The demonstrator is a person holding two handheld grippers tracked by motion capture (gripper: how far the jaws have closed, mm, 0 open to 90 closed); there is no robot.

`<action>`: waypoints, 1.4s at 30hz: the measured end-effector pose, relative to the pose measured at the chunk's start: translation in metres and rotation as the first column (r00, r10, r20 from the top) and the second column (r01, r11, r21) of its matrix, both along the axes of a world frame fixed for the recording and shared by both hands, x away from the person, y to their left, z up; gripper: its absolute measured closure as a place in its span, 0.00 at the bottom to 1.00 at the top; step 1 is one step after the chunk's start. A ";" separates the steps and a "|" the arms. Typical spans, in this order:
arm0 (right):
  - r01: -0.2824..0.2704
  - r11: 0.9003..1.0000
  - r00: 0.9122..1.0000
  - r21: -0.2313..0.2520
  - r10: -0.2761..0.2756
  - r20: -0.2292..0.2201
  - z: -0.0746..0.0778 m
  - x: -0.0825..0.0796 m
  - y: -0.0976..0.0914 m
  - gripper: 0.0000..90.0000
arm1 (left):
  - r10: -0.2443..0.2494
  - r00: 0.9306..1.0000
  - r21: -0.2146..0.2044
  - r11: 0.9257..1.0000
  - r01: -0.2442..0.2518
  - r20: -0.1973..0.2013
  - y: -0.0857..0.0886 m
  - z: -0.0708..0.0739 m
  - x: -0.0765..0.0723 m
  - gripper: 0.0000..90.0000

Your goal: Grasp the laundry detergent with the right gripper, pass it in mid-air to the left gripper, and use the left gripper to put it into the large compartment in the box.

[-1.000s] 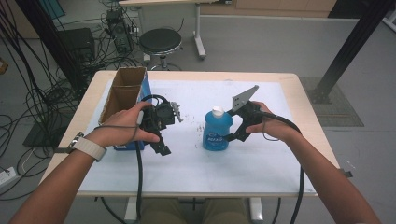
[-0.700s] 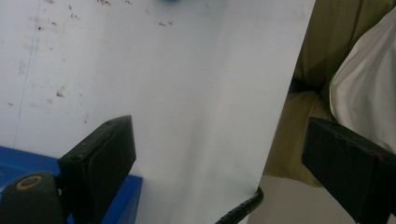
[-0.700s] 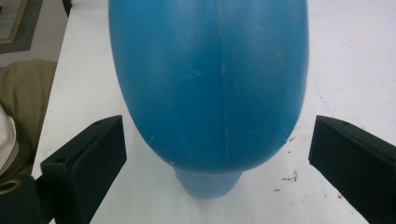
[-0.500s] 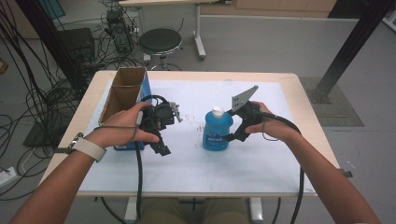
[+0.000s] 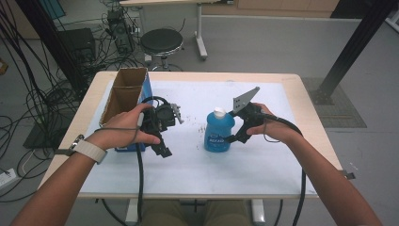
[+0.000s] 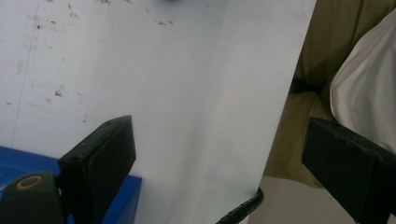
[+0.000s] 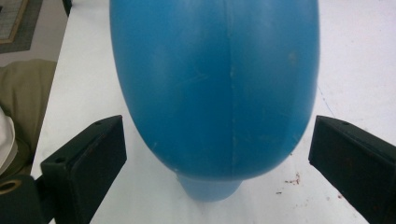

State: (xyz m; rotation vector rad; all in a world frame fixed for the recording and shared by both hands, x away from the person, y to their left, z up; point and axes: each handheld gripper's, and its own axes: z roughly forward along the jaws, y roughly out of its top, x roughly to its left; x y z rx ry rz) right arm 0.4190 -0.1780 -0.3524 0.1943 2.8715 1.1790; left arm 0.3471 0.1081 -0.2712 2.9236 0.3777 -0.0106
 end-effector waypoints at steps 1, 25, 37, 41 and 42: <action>0.000 1.000 1.000 0.001 0.000 0.000 0.000 0.000 0.000 0.05 | 0.000 1.000 0.002 1.000 0.000 -0.001 0.000 0.000 0.000 0.12; -0.009 0.999 1.000 0.043 0.009 0.007 -0.011 -0.002 0.003 0.10 | 0.003 1.000 -0.004 1.000 -0.003 0.000 0.000 -0.001 0.000 0.12; -0.009 0.998 1.000 0.066 0.009 0.003 -0.016 -0.002 0.003 0.11 | 0.004 1.000 -0.007 1.000 -0.004 -0.001 0.001 -0.002 0.001 0.12; -0.009 0.997 1.000 0.076 0.009 0.000 -0.017 -0.002 0.004 0.12 | 0.004 1.000 -0.005 1.000 -0.004 -0.002 0.001 -0.003 0.001 0.12; -0.008 0.997 1.000 0.080 0.008 0.002 -0.017 -0.002 0.004 0.12 | 0.005 1.000 -0.006 1.000 -0.005 -0.003 0.001 -0.003 0.001 0.12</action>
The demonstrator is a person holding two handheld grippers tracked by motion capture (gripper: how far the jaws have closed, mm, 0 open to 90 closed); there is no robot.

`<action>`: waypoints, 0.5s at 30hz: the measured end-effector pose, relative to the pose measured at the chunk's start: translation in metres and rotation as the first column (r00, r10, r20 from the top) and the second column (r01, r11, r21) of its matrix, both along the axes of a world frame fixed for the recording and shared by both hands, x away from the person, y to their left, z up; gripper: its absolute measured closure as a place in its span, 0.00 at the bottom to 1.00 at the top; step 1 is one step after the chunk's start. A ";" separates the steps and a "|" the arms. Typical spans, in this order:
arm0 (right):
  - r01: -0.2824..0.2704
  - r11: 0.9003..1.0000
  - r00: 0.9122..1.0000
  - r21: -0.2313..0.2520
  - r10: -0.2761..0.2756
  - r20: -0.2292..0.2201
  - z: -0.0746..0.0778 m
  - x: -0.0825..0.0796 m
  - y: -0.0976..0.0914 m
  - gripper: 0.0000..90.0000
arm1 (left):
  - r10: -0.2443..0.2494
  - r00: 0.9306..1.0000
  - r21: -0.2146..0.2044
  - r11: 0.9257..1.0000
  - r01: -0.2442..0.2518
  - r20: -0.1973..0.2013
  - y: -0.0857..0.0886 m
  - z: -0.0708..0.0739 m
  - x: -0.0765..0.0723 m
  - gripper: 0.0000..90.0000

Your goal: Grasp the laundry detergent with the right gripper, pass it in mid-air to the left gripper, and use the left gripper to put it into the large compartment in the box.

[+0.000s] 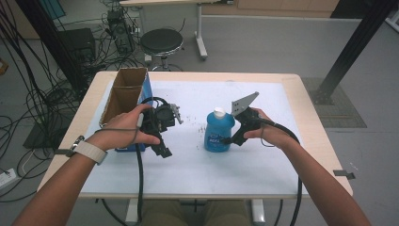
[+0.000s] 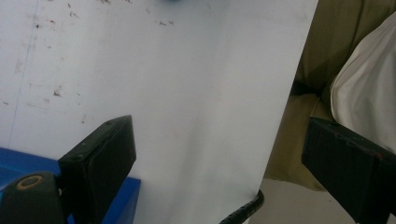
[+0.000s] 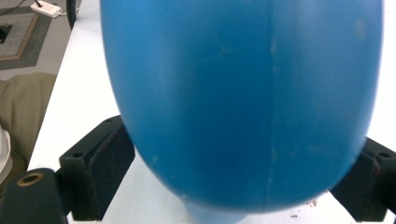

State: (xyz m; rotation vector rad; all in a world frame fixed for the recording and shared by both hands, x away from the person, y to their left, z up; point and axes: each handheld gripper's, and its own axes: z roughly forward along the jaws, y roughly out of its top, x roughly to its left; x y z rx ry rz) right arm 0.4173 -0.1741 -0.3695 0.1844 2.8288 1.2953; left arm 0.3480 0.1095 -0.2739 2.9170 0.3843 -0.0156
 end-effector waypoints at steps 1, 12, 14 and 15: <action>0.000 1.000 1.000 0.000 0.000 0.000 0.000 0.000 0.000 0.12 | 0.000 1.000 0.000 1.000 0.000 0.000 0.000 0.000 0.000 0.12; 0.006 0.999 1.000 0.033 -0.006 0.000 -0.004 -0.001 -0.001 0.14 | 0.002 1.000 0.000 1.000 -0.002 0.001 0.000 0.000 0.000 0.12; 0.008 0.999 1.000 0.036 -0.008 -0.002 -0.005 -0.001 -0.001 0.14 | 0.002 1.000 0.000 1.000 -0.002 0.001 0.000 0.000 0.000 0.12; 0.008 0.999 1.000 0.039 -0.008 -0.002 -0.005 -0.001 -0.001 0.14 | 0.001 1.000 0.000 1.000 -0.001 0.002 0.000 0.000 0.000 0.12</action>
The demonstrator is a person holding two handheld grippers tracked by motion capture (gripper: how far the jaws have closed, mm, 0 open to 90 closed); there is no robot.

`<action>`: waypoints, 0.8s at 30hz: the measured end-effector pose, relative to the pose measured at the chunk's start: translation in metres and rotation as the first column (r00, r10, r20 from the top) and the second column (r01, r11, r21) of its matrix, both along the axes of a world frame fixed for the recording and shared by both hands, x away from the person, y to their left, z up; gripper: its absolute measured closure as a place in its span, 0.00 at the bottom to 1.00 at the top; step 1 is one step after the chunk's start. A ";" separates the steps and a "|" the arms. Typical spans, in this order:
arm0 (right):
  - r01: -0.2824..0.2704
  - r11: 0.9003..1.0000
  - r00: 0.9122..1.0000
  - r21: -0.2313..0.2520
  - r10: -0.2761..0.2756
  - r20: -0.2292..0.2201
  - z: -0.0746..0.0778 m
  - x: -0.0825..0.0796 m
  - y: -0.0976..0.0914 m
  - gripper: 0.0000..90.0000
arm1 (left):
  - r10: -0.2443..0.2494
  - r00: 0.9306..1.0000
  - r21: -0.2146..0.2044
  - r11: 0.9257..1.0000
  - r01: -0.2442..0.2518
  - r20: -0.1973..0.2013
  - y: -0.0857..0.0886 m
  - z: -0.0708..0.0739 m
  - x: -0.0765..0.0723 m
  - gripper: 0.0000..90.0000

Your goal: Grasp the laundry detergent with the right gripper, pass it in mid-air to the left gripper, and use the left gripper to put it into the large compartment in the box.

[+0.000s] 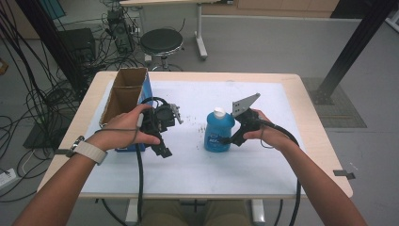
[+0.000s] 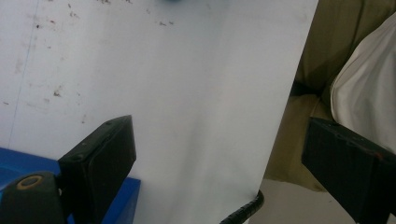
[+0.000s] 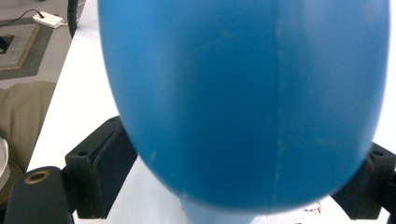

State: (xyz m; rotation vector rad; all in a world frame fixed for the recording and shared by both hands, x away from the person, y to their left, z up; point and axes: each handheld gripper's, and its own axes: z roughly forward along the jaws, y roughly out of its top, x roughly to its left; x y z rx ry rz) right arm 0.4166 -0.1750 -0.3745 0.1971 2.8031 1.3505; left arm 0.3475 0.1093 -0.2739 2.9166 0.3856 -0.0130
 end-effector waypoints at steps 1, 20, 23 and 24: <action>0.000 1.000 1.000 0.000 0.000 0.001 0.000 0.000 0.000 0.14 | 0.001 1.000 -0.001 1.000 -0.001 0.000 0.000 0.000 0.000 0.12; 0.005 0.999 1.000 0.046 -0.005 0.005 -0.006 -0.002 0.001 0.18 | 0.003 1.000 -0.003 1.000 -0.003 0.001 0.001 0.000 0.000 0.12; 0.010 0.998 1.000 0.064 -0.010 0.002 -0.007 -0.002 0.000 0.19 | 0.004 1.000 -0.005 1.000 -0.004 0.002 0.001 -0.001 0.000 0.12; 0.010 0.998 1.000 0.066 -0.010 0.002 -0.008 -0.002 0.000 0.19 | 0.004 1.000 -0.004 1.000 -0.004 0.002 0.001 -0.001 0.000 0.12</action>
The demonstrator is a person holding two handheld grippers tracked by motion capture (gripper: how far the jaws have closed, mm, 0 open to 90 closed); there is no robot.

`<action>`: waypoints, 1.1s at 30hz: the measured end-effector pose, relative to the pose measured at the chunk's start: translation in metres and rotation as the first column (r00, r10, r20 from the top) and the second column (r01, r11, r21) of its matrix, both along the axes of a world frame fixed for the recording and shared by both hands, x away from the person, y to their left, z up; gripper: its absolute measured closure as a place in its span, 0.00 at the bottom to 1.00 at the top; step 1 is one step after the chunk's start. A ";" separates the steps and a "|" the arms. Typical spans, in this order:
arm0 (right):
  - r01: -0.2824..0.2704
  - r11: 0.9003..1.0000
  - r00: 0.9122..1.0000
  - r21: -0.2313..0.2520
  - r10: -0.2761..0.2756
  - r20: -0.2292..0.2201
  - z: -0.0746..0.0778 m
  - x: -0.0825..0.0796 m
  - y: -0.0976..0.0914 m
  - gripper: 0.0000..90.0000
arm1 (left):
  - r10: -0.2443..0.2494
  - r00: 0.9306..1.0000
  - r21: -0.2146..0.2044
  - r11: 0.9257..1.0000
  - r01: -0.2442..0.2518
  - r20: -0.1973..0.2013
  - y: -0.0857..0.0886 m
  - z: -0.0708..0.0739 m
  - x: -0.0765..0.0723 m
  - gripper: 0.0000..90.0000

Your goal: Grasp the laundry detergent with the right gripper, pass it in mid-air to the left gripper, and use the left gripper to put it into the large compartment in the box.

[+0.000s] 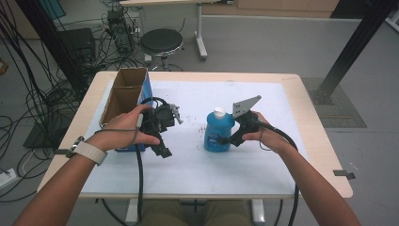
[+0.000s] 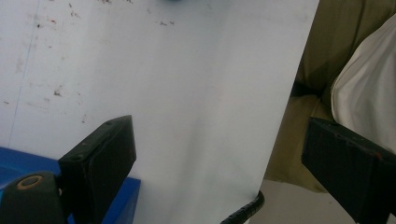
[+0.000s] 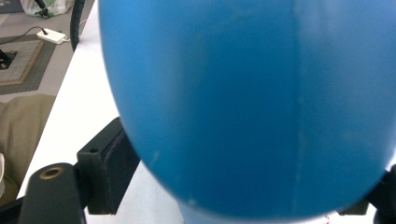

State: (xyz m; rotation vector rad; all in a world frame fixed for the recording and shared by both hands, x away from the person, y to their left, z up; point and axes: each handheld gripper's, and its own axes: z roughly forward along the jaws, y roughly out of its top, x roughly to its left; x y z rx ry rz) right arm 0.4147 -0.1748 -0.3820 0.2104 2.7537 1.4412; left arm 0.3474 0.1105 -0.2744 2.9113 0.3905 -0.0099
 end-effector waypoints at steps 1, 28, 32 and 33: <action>0.000 1.000 1.000 0.000 0.000 0.000 0.000 0.000 0.000 0.19 | 0.000 1.000 0.000 1.000 0.000 0.000 0.000 0.000 0.000 0.12; 0.007 0.999 1.000 0.043 -0.008 0.015 -0.006 -0.001 0.000 0.26 | 0.006 1.000 -0.001 1.000 -0.006 -0.002 0.001 -0.001 0.000 0.12; 0.007 0.999 1.000 0.044 -0.008 0.015 -0.007 -0.001 0.000 0.27 | 0.006 1.000 -0.001 1.000 -0.006 -0.001 0.001 -0.001 0.001 0.12; 0.008 0.999 1.000 0.043 -0.009 0.018 -0.007 -0.001 0.001 0.27 | 0.007 1.000 -0.002 1.000 -0.007 -0.002 0.001 -0.001 0.001 0.12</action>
